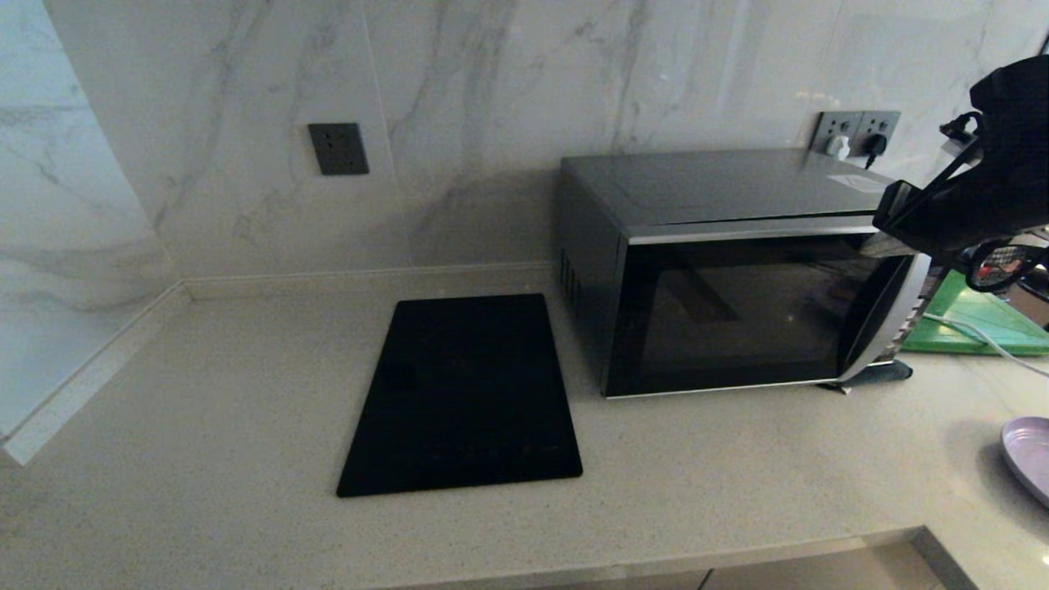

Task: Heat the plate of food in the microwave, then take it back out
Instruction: Close the microwave oven

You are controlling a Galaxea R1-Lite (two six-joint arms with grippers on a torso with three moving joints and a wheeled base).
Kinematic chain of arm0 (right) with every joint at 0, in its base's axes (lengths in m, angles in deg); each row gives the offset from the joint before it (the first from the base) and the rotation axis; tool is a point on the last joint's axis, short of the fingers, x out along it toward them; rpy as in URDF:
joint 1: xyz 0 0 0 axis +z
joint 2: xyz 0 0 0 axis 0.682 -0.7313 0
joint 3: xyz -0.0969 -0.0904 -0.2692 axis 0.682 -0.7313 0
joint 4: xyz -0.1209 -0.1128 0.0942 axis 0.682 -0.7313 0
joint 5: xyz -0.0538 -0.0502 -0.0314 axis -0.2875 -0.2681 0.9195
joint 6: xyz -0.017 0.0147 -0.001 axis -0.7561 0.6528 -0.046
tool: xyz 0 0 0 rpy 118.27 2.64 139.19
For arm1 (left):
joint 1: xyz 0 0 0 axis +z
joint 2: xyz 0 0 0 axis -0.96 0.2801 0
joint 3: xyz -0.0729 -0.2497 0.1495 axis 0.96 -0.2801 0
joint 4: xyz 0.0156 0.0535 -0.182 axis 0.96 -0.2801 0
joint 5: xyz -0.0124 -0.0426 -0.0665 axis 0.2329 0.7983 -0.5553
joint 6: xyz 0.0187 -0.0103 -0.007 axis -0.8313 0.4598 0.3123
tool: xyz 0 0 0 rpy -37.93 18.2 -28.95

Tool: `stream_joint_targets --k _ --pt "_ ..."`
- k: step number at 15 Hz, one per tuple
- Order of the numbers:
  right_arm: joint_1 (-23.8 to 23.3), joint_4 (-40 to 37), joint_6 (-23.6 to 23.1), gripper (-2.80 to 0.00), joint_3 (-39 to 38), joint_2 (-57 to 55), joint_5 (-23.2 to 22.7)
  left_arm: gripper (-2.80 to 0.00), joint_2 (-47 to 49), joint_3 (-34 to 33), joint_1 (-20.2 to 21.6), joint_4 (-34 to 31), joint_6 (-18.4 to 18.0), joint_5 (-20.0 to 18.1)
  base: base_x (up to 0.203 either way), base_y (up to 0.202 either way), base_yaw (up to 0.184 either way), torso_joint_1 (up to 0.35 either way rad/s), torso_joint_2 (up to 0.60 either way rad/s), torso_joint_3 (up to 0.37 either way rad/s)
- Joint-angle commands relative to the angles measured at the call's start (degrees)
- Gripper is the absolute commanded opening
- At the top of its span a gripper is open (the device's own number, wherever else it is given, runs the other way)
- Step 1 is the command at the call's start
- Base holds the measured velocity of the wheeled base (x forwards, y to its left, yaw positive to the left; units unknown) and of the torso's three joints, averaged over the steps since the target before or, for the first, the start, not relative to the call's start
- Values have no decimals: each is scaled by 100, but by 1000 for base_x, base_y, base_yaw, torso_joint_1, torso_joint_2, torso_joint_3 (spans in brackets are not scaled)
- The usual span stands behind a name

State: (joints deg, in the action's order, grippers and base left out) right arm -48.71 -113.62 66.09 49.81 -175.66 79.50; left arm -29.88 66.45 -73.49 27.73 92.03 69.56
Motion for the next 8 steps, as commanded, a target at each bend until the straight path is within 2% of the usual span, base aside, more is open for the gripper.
stream_joint_targets --k 1,8 --pt "-1 26 14 -280 -4 -36 -17 -280 9 0 2 2 4 5 0 0 0 0 0 0" --pt "-1 114 23 -280 -4 -112 -167 -280 9 0 2 2 4 5 0 0 0 0 0 0"
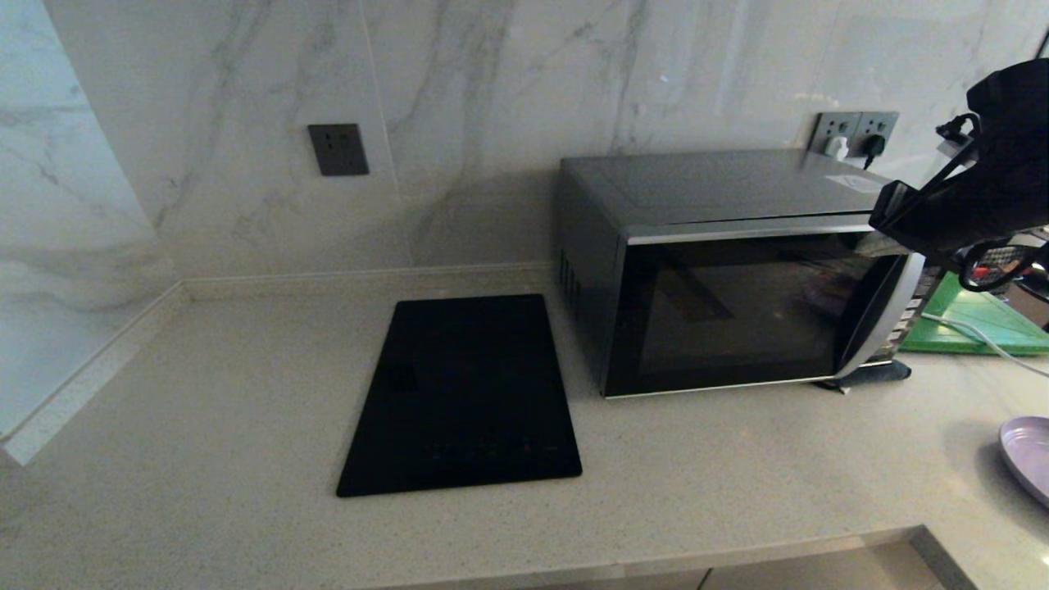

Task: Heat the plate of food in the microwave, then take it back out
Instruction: Close the microwave oven

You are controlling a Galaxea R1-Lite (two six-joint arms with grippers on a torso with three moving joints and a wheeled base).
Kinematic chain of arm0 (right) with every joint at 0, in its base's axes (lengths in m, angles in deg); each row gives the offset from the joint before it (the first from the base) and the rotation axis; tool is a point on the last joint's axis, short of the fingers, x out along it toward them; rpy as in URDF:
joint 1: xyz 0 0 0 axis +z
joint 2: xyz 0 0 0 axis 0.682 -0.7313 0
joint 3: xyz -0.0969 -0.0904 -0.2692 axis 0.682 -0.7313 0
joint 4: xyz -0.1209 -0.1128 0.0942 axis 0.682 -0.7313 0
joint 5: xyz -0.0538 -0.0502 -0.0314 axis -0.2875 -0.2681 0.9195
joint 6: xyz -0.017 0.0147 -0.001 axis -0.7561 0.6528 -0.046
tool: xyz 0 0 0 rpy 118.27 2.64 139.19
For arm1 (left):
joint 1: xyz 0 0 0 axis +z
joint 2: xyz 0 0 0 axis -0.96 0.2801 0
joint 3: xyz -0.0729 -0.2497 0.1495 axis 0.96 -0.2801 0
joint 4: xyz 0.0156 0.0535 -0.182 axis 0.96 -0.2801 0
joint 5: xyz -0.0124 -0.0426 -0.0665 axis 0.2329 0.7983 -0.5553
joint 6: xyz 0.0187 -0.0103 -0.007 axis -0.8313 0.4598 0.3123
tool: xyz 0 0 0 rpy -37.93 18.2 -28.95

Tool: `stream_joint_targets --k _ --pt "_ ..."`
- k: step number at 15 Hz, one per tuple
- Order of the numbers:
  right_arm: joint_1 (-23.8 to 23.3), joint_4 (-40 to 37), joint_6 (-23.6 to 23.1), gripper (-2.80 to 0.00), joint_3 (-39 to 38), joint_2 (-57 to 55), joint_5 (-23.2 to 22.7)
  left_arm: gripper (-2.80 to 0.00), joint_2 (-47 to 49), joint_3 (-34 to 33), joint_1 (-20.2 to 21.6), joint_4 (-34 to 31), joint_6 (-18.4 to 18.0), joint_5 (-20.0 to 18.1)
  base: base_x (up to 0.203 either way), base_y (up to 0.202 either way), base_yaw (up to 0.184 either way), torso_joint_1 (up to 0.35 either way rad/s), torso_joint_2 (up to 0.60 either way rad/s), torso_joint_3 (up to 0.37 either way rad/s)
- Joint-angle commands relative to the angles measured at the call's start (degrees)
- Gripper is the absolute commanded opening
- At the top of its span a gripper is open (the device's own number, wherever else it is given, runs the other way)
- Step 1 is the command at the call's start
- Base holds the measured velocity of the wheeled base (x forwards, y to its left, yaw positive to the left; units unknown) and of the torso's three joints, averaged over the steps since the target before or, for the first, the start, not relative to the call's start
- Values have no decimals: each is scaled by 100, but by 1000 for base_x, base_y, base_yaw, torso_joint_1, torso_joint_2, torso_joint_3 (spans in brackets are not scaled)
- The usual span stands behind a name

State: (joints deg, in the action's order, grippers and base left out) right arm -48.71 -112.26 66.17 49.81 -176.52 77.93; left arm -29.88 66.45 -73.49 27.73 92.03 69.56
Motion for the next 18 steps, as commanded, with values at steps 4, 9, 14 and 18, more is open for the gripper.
stream_joint_targets --k 4,9,14,18 --pt "8 267 7 -280 4 -83 -90 -280 0 0 2 2 4 5 0 0 0 0 0 0" --pt "-3 248 -2 -280 -12 29 -70 -280 9 0 2 2 4 5 0 0 0 0 0 0" --pt "-63 248 -159 -280 -1523 1416 -14 -280 9 0 2 2 4 5 0 0 0 0 0 0" --pt "-67 257 -926 -280 -3480 3596 323 -280 9 0 2 2 4 5 0 0 0 0 0 0"
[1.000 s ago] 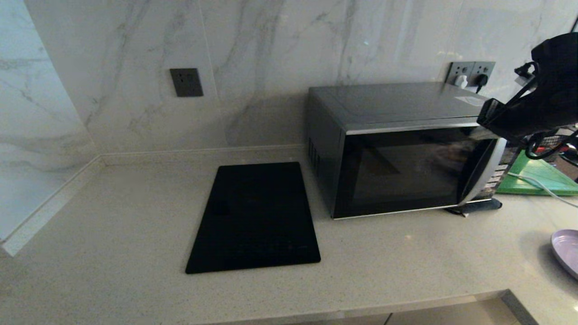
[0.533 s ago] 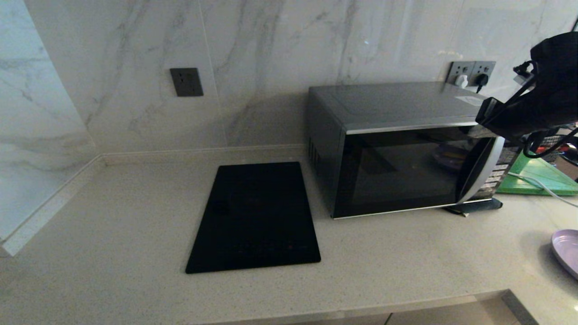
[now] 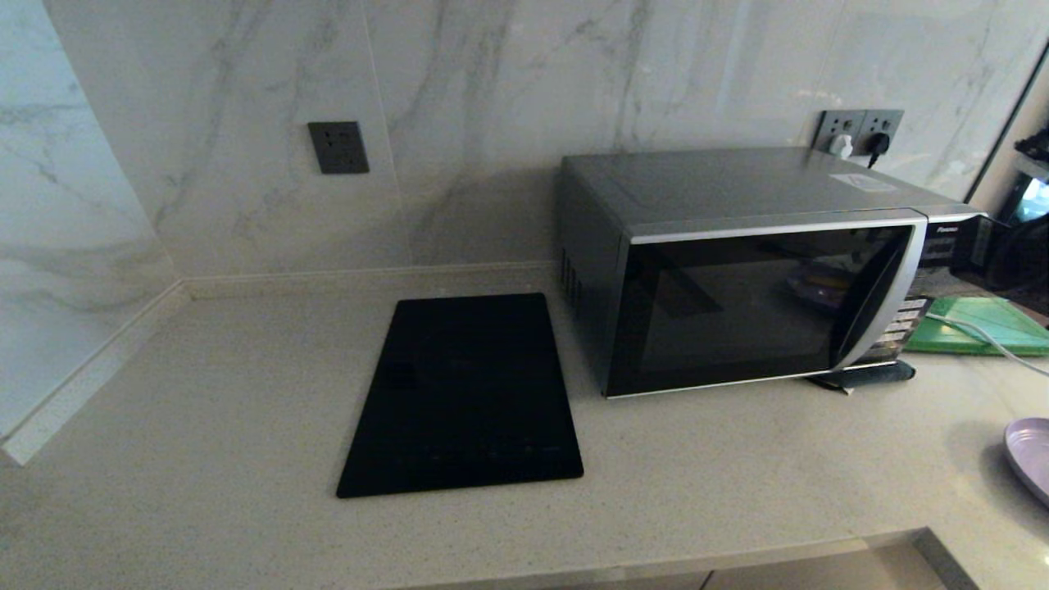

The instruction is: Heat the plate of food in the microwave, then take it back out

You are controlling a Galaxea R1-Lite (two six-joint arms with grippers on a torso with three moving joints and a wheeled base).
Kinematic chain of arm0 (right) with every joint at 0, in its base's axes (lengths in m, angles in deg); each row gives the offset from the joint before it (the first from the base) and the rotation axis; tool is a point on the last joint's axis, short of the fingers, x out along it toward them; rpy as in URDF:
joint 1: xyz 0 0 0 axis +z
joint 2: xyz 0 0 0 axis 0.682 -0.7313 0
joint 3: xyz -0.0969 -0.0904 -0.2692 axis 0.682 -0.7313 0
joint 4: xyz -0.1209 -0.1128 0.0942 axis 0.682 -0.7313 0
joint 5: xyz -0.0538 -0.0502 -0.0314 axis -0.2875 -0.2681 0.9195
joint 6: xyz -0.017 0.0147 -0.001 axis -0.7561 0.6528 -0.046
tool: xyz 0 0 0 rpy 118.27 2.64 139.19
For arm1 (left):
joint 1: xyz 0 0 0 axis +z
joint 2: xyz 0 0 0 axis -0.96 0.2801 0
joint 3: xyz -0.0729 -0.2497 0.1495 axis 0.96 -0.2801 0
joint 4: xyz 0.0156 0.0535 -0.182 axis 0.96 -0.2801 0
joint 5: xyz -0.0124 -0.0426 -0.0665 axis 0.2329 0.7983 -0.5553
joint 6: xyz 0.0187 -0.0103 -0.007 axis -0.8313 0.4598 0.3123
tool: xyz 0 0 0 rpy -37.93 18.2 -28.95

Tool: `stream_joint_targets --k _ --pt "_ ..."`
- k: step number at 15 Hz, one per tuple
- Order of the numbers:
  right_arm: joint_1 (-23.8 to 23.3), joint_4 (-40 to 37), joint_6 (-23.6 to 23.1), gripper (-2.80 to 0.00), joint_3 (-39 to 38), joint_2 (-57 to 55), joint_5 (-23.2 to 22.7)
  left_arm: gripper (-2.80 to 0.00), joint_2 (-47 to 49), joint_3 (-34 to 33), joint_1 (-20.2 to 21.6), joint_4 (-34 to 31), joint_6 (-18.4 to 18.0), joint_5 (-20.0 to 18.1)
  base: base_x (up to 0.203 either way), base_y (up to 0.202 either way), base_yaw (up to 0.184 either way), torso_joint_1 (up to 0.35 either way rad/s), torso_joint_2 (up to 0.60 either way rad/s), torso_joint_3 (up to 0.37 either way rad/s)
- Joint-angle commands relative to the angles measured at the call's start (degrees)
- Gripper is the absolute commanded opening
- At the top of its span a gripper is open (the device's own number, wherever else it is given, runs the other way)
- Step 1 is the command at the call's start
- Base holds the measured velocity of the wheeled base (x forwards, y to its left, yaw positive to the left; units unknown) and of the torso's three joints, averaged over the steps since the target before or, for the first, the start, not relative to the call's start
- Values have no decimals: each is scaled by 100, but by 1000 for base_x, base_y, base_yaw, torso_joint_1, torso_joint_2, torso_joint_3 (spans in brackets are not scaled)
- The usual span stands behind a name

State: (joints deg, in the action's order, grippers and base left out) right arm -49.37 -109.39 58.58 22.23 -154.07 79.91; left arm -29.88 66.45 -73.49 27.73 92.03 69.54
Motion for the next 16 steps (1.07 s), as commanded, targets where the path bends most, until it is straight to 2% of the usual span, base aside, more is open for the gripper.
stream_joint_targets --k 1,3,6,11,14,16 --pt "2 -29 -296 -280 -1164 1931 290 -280 9 0 2 3 4 7 0 0 0 0 0 0" --pt "21 -33 -469 -280 -1990 3167 631 -280 9 0 2 3 4 7 0 0 0 0 0 0" --pt "276 -78 -611 -280 -2713 4967 991 -280 1 0 2 3 4 7 0 0 0 0 0 0" --pt "819 -369 -1143 -280 -3045 7154 1410 -280 9 0 2 3 4 7 0 0 0 0 0 0" --pt "842 -659 -1395 -280 -3138 7926 1493 -280 8 0 2 3 4 7 0 0 0 0 0 0" --pt "745 -1120 -1649 -280 -3240 8460 1490 -280 2 0 2 3 4 7 0 0 0 0 0 0"
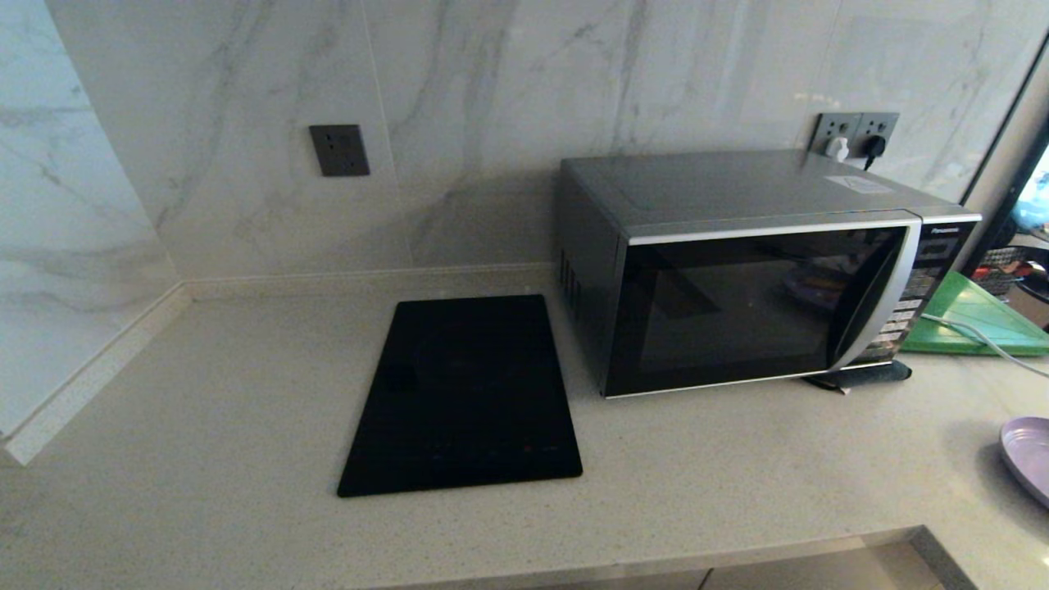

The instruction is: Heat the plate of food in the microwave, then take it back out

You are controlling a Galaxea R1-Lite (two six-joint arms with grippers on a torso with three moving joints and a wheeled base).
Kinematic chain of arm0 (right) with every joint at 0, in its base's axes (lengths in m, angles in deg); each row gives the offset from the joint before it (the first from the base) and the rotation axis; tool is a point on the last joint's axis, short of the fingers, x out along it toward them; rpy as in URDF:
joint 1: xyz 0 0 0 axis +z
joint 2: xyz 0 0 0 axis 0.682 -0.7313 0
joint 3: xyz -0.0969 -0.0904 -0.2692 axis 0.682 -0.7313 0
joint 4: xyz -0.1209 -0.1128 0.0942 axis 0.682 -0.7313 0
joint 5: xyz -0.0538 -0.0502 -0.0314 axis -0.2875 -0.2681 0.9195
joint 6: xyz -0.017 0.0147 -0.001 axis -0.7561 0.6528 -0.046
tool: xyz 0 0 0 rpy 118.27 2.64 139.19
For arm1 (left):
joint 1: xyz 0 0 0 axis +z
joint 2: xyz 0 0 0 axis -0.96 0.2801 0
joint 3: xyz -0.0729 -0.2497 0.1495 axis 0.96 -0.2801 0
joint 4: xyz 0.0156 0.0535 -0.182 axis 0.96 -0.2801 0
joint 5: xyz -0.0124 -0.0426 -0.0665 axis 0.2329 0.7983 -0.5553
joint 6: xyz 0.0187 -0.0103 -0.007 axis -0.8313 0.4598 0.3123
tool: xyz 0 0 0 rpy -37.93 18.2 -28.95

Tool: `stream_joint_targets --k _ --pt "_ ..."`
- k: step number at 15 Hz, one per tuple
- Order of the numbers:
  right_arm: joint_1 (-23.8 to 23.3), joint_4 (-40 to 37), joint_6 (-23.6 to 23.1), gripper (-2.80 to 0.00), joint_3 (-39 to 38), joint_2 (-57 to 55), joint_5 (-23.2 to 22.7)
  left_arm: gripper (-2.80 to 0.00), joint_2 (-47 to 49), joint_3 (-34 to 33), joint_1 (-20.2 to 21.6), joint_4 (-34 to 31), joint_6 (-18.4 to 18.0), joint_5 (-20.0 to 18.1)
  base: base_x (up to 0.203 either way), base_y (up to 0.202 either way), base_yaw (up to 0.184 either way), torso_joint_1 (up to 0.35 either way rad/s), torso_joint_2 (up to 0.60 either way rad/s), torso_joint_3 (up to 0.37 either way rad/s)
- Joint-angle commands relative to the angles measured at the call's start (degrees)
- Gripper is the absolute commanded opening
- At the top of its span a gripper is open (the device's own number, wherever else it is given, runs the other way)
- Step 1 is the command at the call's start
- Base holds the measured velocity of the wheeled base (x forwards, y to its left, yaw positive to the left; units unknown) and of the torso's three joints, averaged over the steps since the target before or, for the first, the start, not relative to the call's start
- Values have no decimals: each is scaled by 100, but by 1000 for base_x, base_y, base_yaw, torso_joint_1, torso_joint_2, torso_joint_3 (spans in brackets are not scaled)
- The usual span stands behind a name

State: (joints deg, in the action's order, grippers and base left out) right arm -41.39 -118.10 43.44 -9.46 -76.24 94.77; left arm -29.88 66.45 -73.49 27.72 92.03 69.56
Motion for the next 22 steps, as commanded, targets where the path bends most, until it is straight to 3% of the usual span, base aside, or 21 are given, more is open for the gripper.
stream_joint_targets --k 1,2,3,5,7,10,12,15,18,22 --pt "-86 -463 -373 -280 -143 988 -5 -280 9 0 2 3 4 5 0 0 0 0 0 0" --pt "-108 -634 -536 -280 -228 1216 -1 -280 9 0 2 3 4 5 0 0 0 0 0 0" --pt "-119 -724 -368 -280 -264 1259 8 -280 9 0 2 3 4 5 0 0 0 0 0 0" --pt "-125 -754 481 -280 -468 1247 -8 -280 0 0 2 3 4 5 0 0 0 0 0 0" --pt "-128 -626 670 -280 -1114 1245 -14 -280 9 0 2 3 4 5 0 0 0 0 0 0" --pt "-133 819 857 -280 -2655 1245 -21 -280 9 0 2 3 4 5 0 0 0 0 0 0" --pt "-133 2309 612 -280 -3799 1245 -34 -280 9 0 2 3 4 5 0 0 0 0 0 0" --pt "-133 3775 -3 -280 -4976 1245 -76 -280 9 0 2 3 4 5 0 0 0 0 0 0" --pt "-132 4092 -80 -280 -5193 1245 -740 -280 0 0 2 3 4 5 0 0 0 0 0 0" --pt "-129 4121 -74 -280 -5383 1245 -979 -280 9 0 2 3 4 5 0 0 0 0 0 0"
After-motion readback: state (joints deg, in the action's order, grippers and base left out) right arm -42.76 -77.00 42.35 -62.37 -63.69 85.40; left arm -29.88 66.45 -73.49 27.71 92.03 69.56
